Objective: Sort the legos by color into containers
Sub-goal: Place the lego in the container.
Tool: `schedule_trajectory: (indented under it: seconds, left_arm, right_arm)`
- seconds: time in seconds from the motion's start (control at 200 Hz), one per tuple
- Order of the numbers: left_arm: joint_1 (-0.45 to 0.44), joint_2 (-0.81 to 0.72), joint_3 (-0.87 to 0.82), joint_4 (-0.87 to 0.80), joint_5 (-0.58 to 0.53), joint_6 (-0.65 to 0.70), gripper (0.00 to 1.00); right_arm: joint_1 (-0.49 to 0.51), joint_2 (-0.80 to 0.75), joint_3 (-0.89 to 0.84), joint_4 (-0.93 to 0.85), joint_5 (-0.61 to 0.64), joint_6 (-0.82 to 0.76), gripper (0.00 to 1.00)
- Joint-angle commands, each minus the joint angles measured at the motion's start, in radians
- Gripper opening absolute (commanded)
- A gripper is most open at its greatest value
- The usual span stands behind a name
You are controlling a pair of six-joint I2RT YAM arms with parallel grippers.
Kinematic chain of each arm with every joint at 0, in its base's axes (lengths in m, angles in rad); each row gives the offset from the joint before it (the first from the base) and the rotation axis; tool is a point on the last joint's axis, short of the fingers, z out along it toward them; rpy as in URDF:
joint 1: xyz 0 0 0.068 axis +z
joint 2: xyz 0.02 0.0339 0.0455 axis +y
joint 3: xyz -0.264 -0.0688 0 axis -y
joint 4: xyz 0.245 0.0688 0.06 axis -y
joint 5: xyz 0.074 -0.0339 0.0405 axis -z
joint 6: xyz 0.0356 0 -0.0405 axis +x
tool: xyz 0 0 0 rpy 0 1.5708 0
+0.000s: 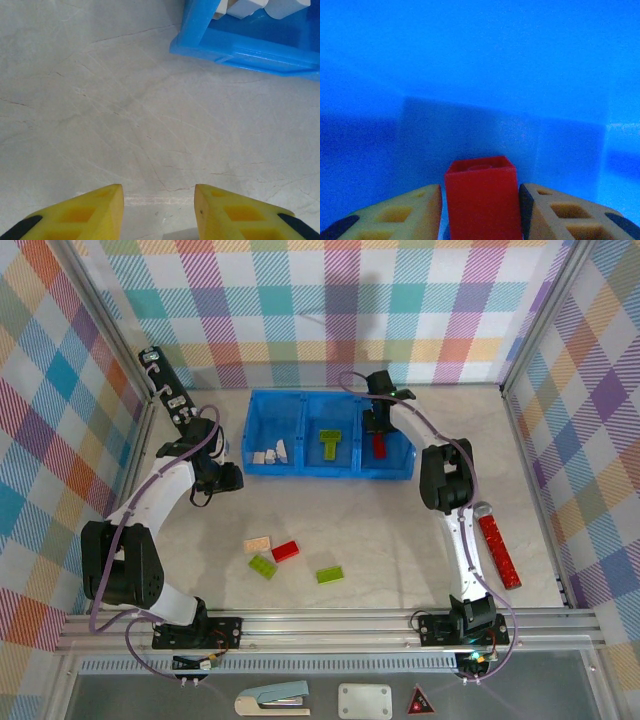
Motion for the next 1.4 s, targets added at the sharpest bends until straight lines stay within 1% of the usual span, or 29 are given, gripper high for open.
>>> schedule_trajectory:
  seconds: [0.0,0.29,0.415,0.775,1.09,1.295,1.395]
  left_arm:
    - [0.01,0.005,-0.008,-0.006,-0.007,0.013,0.42]
    - [0.01,0.0,-0.016,-0.005,0.003,0.009,0.42]
    - [0.007,-0.011,-0.019,-0.006,0.008,0.004,0.42]
    - [-0.026,-0.036,0.012,-0.042,0.014,-0.026,0.42]
    - [-0.112,-0.043,0.036,-0.092,0.004,-0.084,0.44]
    - [-0.214,-0.074,0.007,-0.132,-0.063,-0.151,0.46]
    - [-0.257,-0.101,-0.026,-0.146,-0.098,-0.194,0.49]
  right_arm:
    - [-0.005,-0.002,0.023,-0.005,-0.024,0.012,0.46]
    - [-0.005,-0.093,-0.029,-0.018,-0.052,0.025,0.46]
    - [-0.002,-0.128,-0.044,-0.054,-0.077,0.024,0.46]
    - [-0.001,-0.327,-0.239,-0.082,-0.124,0.037,0.46]
    - [0.029,-0.539,-0.477,-0.09,-0.164,0.077,0.46]
    - [0.049,-0.684,-0.637,-0.08,-0.186,0.117,0.46]
    - [0.057,-0.753,-0.707,-0.069,-0.203,0.141,0.46]
